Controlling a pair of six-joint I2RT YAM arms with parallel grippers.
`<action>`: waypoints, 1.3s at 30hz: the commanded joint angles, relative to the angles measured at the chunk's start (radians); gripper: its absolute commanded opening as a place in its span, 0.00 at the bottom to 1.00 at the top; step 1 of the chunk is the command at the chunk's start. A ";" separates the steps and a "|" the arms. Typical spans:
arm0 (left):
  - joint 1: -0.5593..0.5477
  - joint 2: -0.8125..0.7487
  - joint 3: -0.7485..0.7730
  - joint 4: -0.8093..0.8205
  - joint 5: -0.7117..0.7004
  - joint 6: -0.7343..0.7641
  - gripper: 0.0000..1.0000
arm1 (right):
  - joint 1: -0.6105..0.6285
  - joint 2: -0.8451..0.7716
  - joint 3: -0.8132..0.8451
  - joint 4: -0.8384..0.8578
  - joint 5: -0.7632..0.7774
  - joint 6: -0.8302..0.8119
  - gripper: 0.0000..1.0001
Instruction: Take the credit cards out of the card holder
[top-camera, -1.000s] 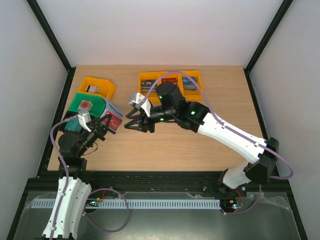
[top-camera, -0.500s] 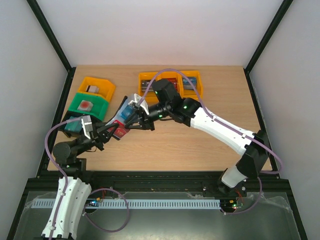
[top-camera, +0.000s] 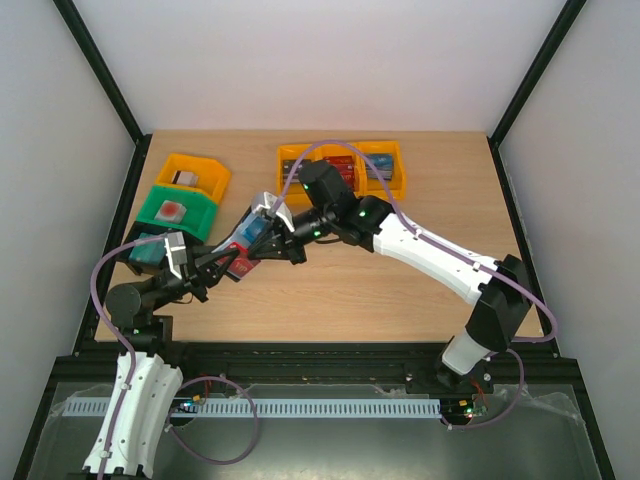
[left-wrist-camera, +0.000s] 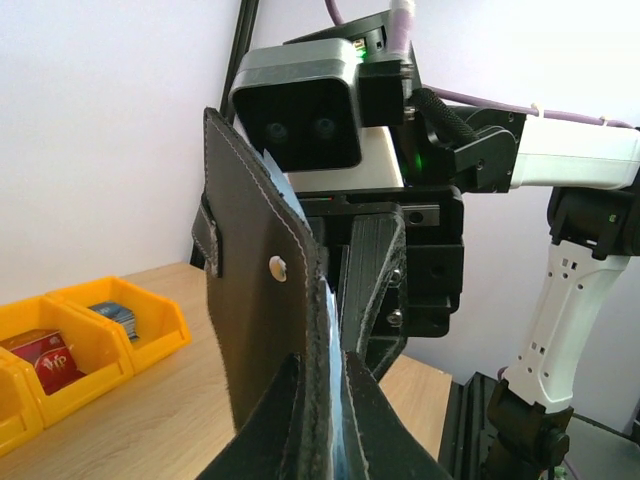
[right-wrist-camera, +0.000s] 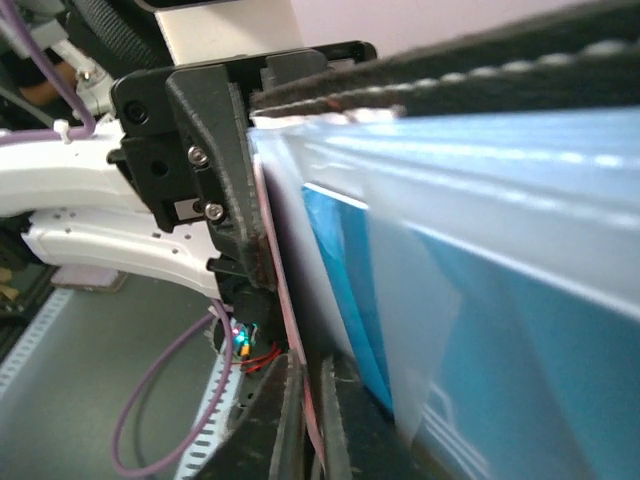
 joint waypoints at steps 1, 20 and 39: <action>-0.010 -0.004 0.017 0.081 0.034 0.010 0.02 | 0.007 0.013 0.015 0.003 -0.004 -0.017 0.02; -0.013 -0.016 0.002 0.035 0.034 -0.019 0.22 | -0.058 -0.095 -0.084 0.234 -0.055 0.145 0.02; -0.018 -0.015 -0.002 0.092 0.057 -0.030 0.02 | -0.070 -0.104 -0.116 0.236 0.046 0.133 0.12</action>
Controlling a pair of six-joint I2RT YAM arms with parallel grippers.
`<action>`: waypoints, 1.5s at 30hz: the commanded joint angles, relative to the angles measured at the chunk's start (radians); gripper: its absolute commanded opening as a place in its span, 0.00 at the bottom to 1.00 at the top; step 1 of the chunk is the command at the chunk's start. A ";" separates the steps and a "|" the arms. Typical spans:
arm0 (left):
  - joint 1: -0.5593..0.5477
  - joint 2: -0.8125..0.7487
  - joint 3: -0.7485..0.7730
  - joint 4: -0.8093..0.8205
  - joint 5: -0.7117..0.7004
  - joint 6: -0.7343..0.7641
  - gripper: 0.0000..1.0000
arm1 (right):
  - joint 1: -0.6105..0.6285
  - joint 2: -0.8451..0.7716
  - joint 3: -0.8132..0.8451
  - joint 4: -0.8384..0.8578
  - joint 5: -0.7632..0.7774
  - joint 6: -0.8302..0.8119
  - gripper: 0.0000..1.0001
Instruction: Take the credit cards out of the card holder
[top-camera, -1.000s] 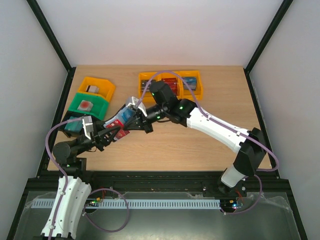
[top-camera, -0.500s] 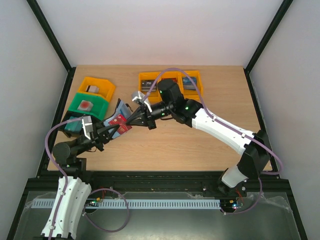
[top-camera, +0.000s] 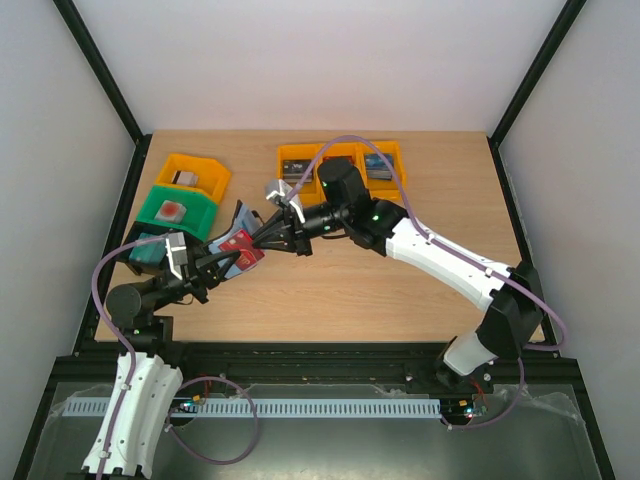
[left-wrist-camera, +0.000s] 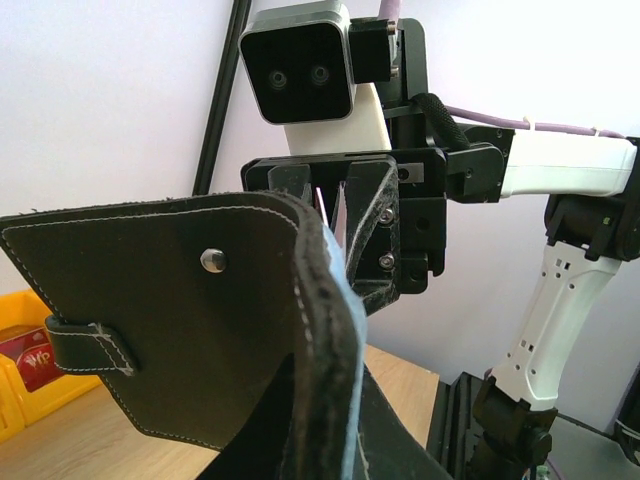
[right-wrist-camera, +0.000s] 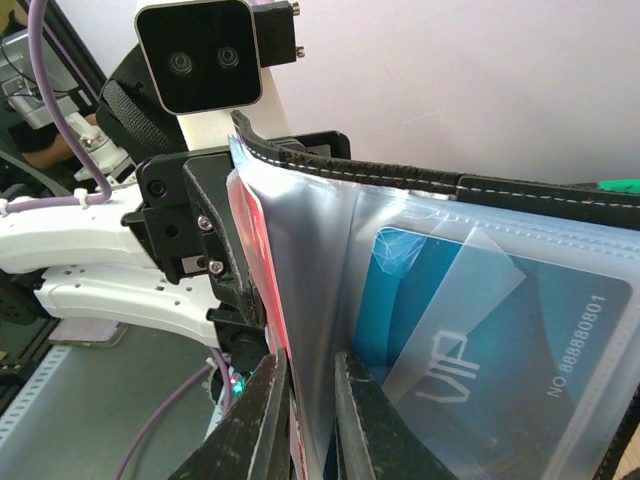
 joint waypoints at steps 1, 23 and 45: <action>-0.007 -0.012 0.001 0.087 0.056 -0.006 0.02 | -0.015 -0.031 -0.013 0.014 0.076 -0.023 0.12; -0.007 -0.014 -0.003 0.074 0.040 0.006 0.02 | 0.039 -0.004 0.007 0.029 0.044 -0.036 0.02; -0.007 -0.014 0.000 0.031 -0.023 0.022 0.02 | -0.048 -0.074 -0.012 0.014 0.054 -0.020 0.02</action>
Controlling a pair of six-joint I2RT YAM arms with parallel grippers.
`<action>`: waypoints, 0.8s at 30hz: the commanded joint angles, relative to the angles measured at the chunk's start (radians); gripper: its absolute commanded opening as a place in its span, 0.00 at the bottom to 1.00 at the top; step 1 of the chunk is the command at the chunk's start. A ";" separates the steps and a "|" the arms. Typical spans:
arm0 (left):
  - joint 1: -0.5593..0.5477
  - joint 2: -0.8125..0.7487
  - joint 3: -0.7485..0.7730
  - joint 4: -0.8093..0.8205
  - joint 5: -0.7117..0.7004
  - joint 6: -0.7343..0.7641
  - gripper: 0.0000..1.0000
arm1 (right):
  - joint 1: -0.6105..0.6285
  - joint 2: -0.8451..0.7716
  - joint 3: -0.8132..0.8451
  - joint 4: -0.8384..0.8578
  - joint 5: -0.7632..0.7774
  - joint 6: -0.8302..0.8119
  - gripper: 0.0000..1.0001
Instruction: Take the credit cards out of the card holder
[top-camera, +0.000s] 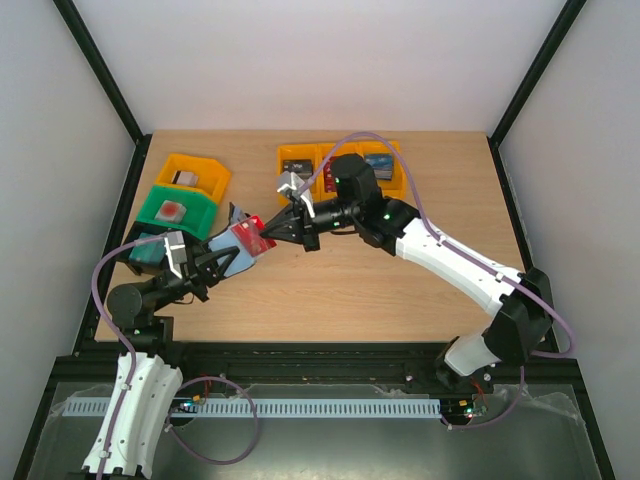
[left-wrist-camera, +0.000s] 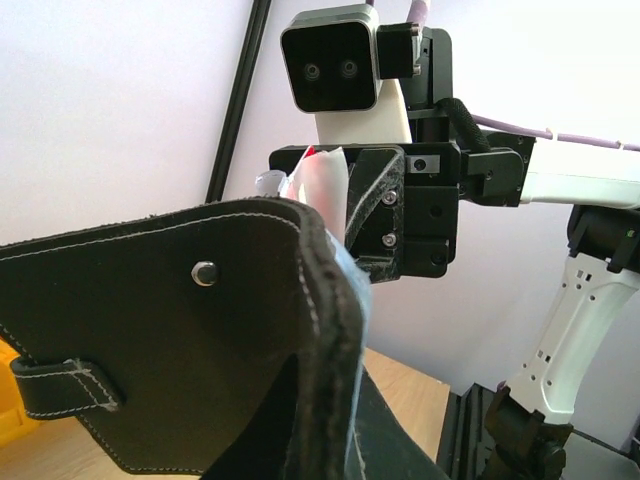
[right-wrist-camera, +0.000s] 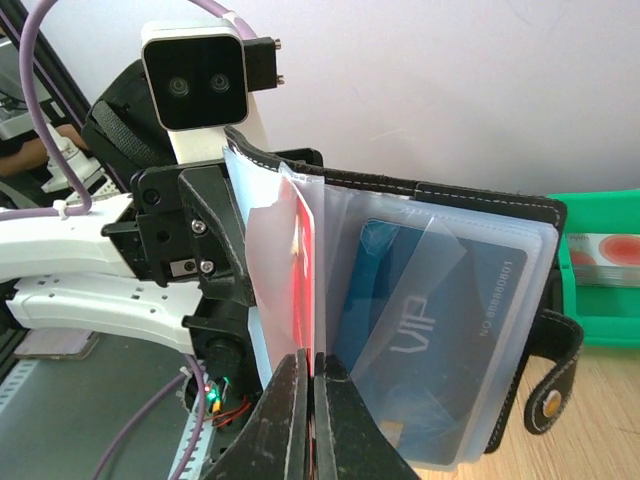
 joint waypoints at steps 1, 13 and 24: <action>-0.007 -0.013 0.010 0.030 0.013 0.028 0.02 | -0.012 -0.025 0.020 -0.010 0.032 -0.022 0.02; -0.006 -0.014 -0.005 -0.078 -0.041 0.039 0.02 | -0.194 -0.105 -0.059 -0.078 0.201 -0.035 0.02; -0.065 0.147 -0.106 -0.235 -0.260 -0.192 0.02 | -0.288 -0.081 -0.021 -0.183 0.601 0.058 0.02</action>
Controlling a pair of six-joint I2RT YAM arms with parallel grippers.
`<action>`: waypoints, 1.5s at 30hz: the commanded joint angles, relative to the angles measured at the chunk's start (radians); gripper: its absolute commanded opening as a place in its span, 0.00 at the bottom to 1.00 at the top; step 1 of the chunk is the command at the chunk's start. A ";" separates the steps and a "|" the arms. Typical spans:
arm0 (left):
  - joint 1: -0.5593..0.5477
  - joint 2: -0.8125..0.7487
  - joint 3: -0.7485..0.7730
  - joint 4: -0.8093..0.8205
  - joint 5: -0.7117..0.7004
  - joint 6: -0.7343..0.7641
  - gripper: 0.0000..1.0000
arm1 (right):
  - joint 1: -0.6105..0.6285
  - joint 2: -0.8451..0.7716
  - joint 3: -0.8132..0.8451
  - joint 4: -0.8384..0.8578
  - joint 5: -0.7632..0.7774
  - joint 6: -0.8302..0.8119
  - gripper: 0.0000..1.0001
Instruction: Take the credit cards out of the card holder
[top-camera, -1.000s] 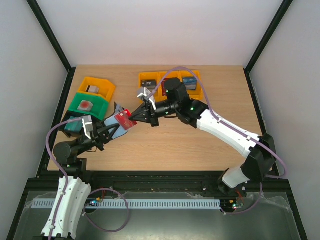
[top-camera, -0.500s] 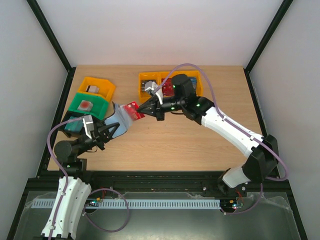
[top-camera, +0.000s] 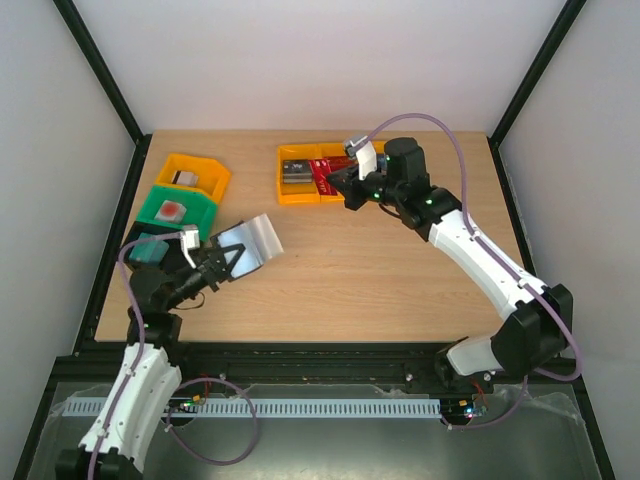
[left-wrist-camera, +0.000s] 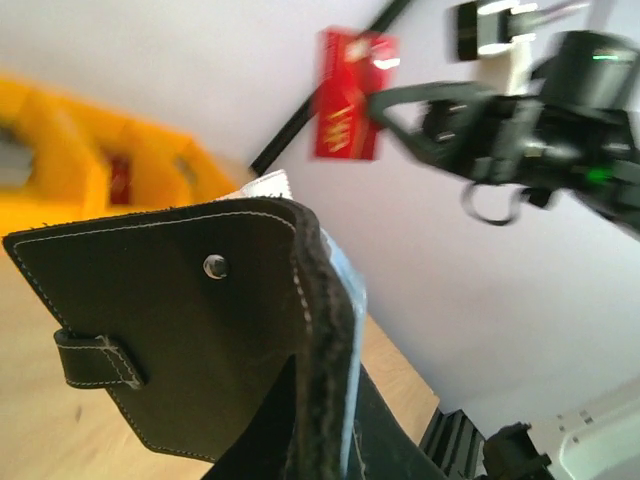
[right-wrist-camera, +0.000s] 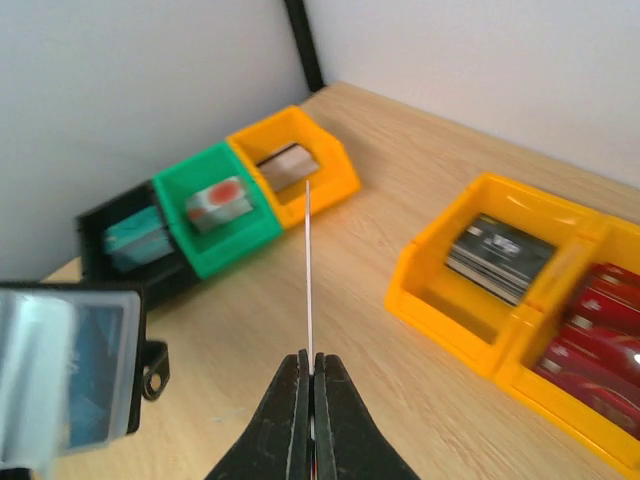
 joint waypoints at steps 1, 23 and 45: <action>-0.060 0.122 -0.039 -0.079 -0.134 -0.110 0.02 | -0.001 0.015 0.043 -0.080 0.187 0.018 0.02; -0.227 0.509 -0.088 -0.348 -0.628 -0.163 0.18 | 0.000 0.086 0.088 -0.195 0.212 -0.053 0.02; -0.158 0.104 0.197 -0.189 0.008 0.639 0.78 | 0.289 0.043 0.147 -0.390 -0.018 -0.405 0.02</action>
